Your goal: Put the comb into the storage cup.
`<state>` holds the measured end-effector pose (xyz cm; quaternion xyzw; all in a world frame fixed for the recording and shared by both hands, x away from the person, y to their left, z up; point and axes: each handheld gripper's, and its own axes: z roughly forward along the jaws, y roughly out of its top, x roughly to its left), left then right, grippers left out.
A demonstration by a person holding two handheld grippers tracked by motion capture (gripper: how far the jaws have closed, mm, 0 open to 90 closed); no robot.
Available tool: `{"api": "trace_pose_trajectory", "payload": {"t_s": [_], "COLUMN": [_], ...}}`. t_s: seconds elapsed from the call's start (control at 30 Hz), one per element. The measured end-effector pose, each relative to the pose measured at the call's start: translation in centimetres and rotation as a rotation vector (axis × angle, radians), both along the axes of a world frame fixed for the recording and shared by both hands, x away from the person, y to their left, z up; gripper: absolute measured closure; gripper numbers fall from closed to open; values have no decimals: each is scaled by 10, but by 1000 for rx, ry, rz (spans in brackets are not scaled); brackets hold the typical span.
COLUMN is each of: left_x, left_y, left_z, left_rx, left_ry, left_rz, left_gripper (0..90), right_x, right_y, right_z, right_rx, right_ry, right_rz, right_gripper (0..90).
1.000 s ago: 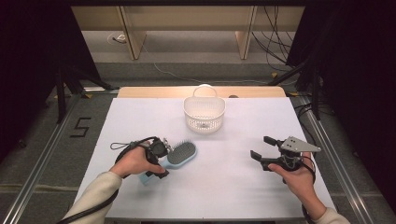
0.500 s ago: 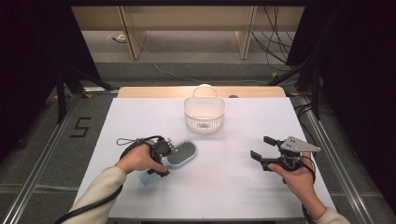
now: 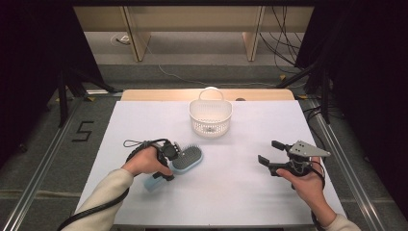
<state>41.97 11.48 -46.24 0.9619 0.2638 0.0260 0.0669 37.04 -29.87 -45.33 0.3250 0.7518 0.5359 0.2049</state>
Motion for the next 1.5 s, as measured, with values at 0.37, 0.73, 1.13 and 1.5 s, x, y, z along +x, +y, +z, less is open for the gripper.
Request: {"api": "trace_pose_trajectory", "payload": {"t_s": [0.37, 0.73, 1.13, 1.5], "left_x": [3, 8, 7, 7], "left_y": [-8, -15, -15, -14], "left_z": [2, 3, 3, 3], "left_rx": [32, 85, 79, 73], "left_ry": [45, 81, 88, 93], "left_rz": [15, 24, 86, 149], "left_gripper": [475, 603, 676, 699], "right_x": [0, 1, 1, 1], "right_y": [0, 0, -1, -2], "right_z": [0, -1, -1, -1], "right_rx": [-6, -6, -9, -6], "right_ry": [3, 8, 10, 7], "right_rz": [1, 2, -5, -7], "right_gripper": [193, 191, 191, 190]}}
